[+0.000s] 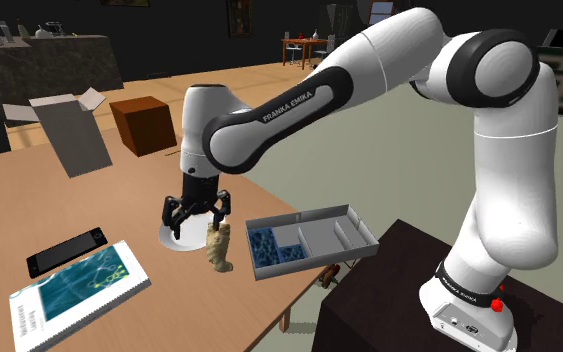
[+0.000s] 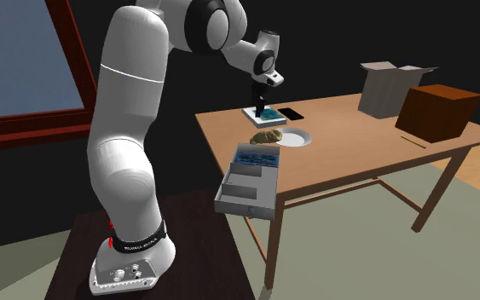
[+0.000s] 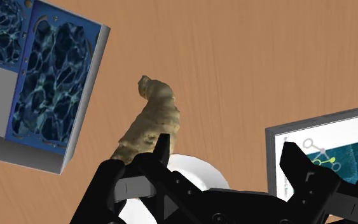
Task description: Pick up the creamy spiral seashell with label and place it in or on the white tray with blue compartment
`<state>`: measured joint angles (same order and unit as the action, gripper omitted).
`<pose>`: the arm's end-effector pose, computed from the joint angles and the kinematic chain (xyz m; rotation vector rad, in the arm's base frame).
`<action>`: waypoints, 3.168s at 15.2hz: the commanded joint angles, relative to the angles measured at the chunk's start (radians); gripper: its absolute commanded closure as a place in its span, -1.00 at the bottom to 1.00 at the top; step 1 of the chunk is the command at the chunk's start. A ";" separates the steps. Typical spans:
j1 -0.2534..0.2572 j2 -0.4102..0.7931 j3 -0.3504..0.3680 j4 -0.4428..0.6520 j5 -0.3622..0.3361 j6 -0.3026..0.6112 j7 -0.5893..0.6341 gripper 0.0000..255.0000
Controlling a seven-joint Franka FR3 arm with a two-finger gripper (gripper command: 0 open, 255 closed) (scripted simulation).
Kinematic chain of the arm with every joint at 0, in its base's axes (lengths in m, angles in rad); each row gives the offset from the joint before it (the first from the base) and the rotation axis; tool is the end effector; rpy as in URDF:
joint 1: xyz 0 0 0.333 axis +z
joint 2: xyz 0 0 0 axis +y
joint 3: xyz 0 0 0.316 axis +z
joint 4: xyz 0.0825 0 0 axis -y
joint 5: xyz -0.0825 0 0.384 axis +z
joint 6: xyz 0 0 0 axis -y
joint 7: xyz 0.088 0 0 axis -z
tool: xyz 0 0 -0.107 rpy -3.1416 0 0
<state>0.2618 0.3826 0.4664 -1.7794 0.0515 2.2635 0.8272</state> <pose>0.5066 0.4177 0.3766 -2.8842 0.2464 0.0681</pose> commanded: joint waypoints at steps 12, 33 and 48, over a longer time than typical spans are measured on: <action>0.031 0.071 -0.012 0.001 -0.030 0.070 0.024 -1.00; 0.307 0.079 -0.264 -0.039 -0.429 -0.007 0.613 -1.00; 0.306 0.117 -0.275 -0.045 -0.446 0.036 0.623 1.00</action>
<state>0.5682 0.4992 0.1912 -1.8240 -0.3941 2.2997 1.4500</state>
